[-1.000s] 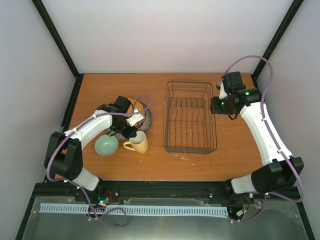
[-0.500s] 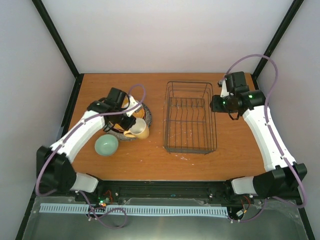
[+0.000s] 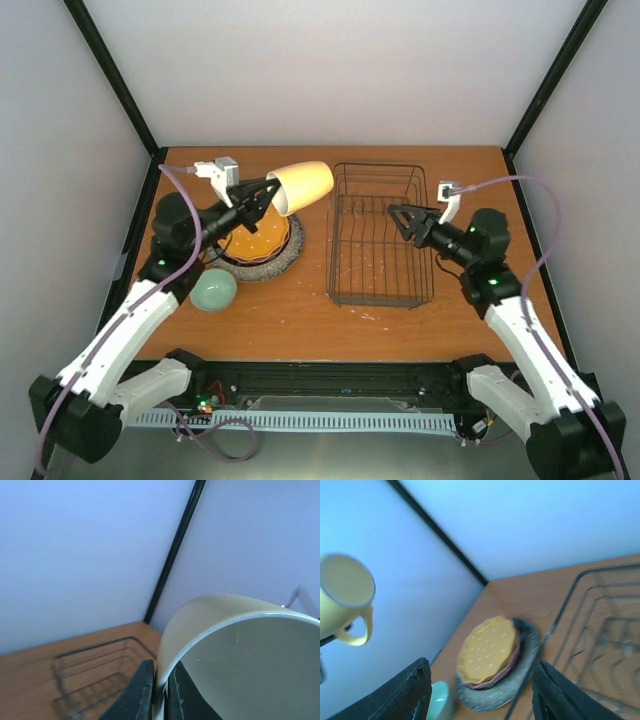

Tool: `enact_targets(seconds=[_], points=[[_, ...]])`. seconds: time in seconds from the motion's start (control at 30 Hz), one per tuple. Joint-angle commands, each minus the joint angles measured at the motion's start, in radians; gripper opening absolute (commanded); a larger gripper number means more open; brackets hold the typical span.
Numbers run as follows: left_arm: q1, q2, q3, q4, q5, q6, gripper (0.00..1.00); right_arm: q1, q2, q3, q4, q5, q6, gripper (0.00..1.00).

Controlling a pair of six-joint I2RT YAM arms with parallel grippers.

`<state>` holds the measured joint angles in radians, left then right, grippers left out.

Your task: Load the mixed dishes into the dish rack

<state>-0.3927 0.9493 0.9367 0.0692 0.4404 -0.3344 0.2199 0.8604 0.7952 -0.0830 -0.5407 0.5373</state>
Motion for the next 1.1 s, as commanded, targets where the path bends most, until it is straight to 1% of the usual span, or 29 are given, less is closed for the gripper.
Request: enact_targets(seconds=[0.0,0.07,0.13,0.23,0.33,0.43,0.47,0.53,0.6,0.7,0.87,1.07], points=[[-0.001,0.061,-0.128,0.6,0.094,-0.467,0.01,0.055,0.069,-0.202,0.674,-0.219,0.365,0.55],[0.0,0.083,-0.168,0.712,0.091,-0.549,0.01,0.087,0.088,-0.247,0.82,-0.238,0.417,0.55],[0.0,0.106,-0.196,0.817,0.091,-0.62,0.01,0.109,0.133,-0.25,0.934,-0.297,0.452,0.55],[0.0,0.169,-0.219,0.989,0.115,-0.745,0.0,0.134,0.214,-0.259,1.105,-0.336,0.51,0.58],[0.0,0.247,-0.214,1.132,0.161,-0.882,0.01,0.152,0.323,-0.266,1.342,-0.36,0.615,0.61],[-0.003,0.315,-0.232,1.301,0.168,-1.025,0.01,0.167,0.451,-0.255,1.547,-0.364,0.713,0.62],[-0.004,0.331,-0.237,1.342,0.168,-1.057,0.01,0.171,0.482,-0.256,1.596,-0.353,0.736,0.63],[-0.006,0.347,-0.242,1.367,0.167,-1.096,0.01,0.182,0.528,-0.25,1.674,-0.338,0.769,0.62],[-0.01,0.352,-0.246,1.362,0.164,-1.106,0.01,0.199,0.558,-0.226,1.689,-0.34,0.773,0.61],[-0.012,0.344,-0.255,1.345,0.157,-1.105,0.01,0.235,0.566,-0.194,1.615,-0.353,0.707,0.57],[-0.019,0.31,-0.257,1.236,0.146,-1.049,0.01,0.276,0.551,-0.165,1.458,-0.336,0.583,0.58],[-0.027,0.273,-0.277,1.175,0.117,-1.015,0.01,0.325,0.57,-0.105,1.369,-0.334,0.521,0.58]])
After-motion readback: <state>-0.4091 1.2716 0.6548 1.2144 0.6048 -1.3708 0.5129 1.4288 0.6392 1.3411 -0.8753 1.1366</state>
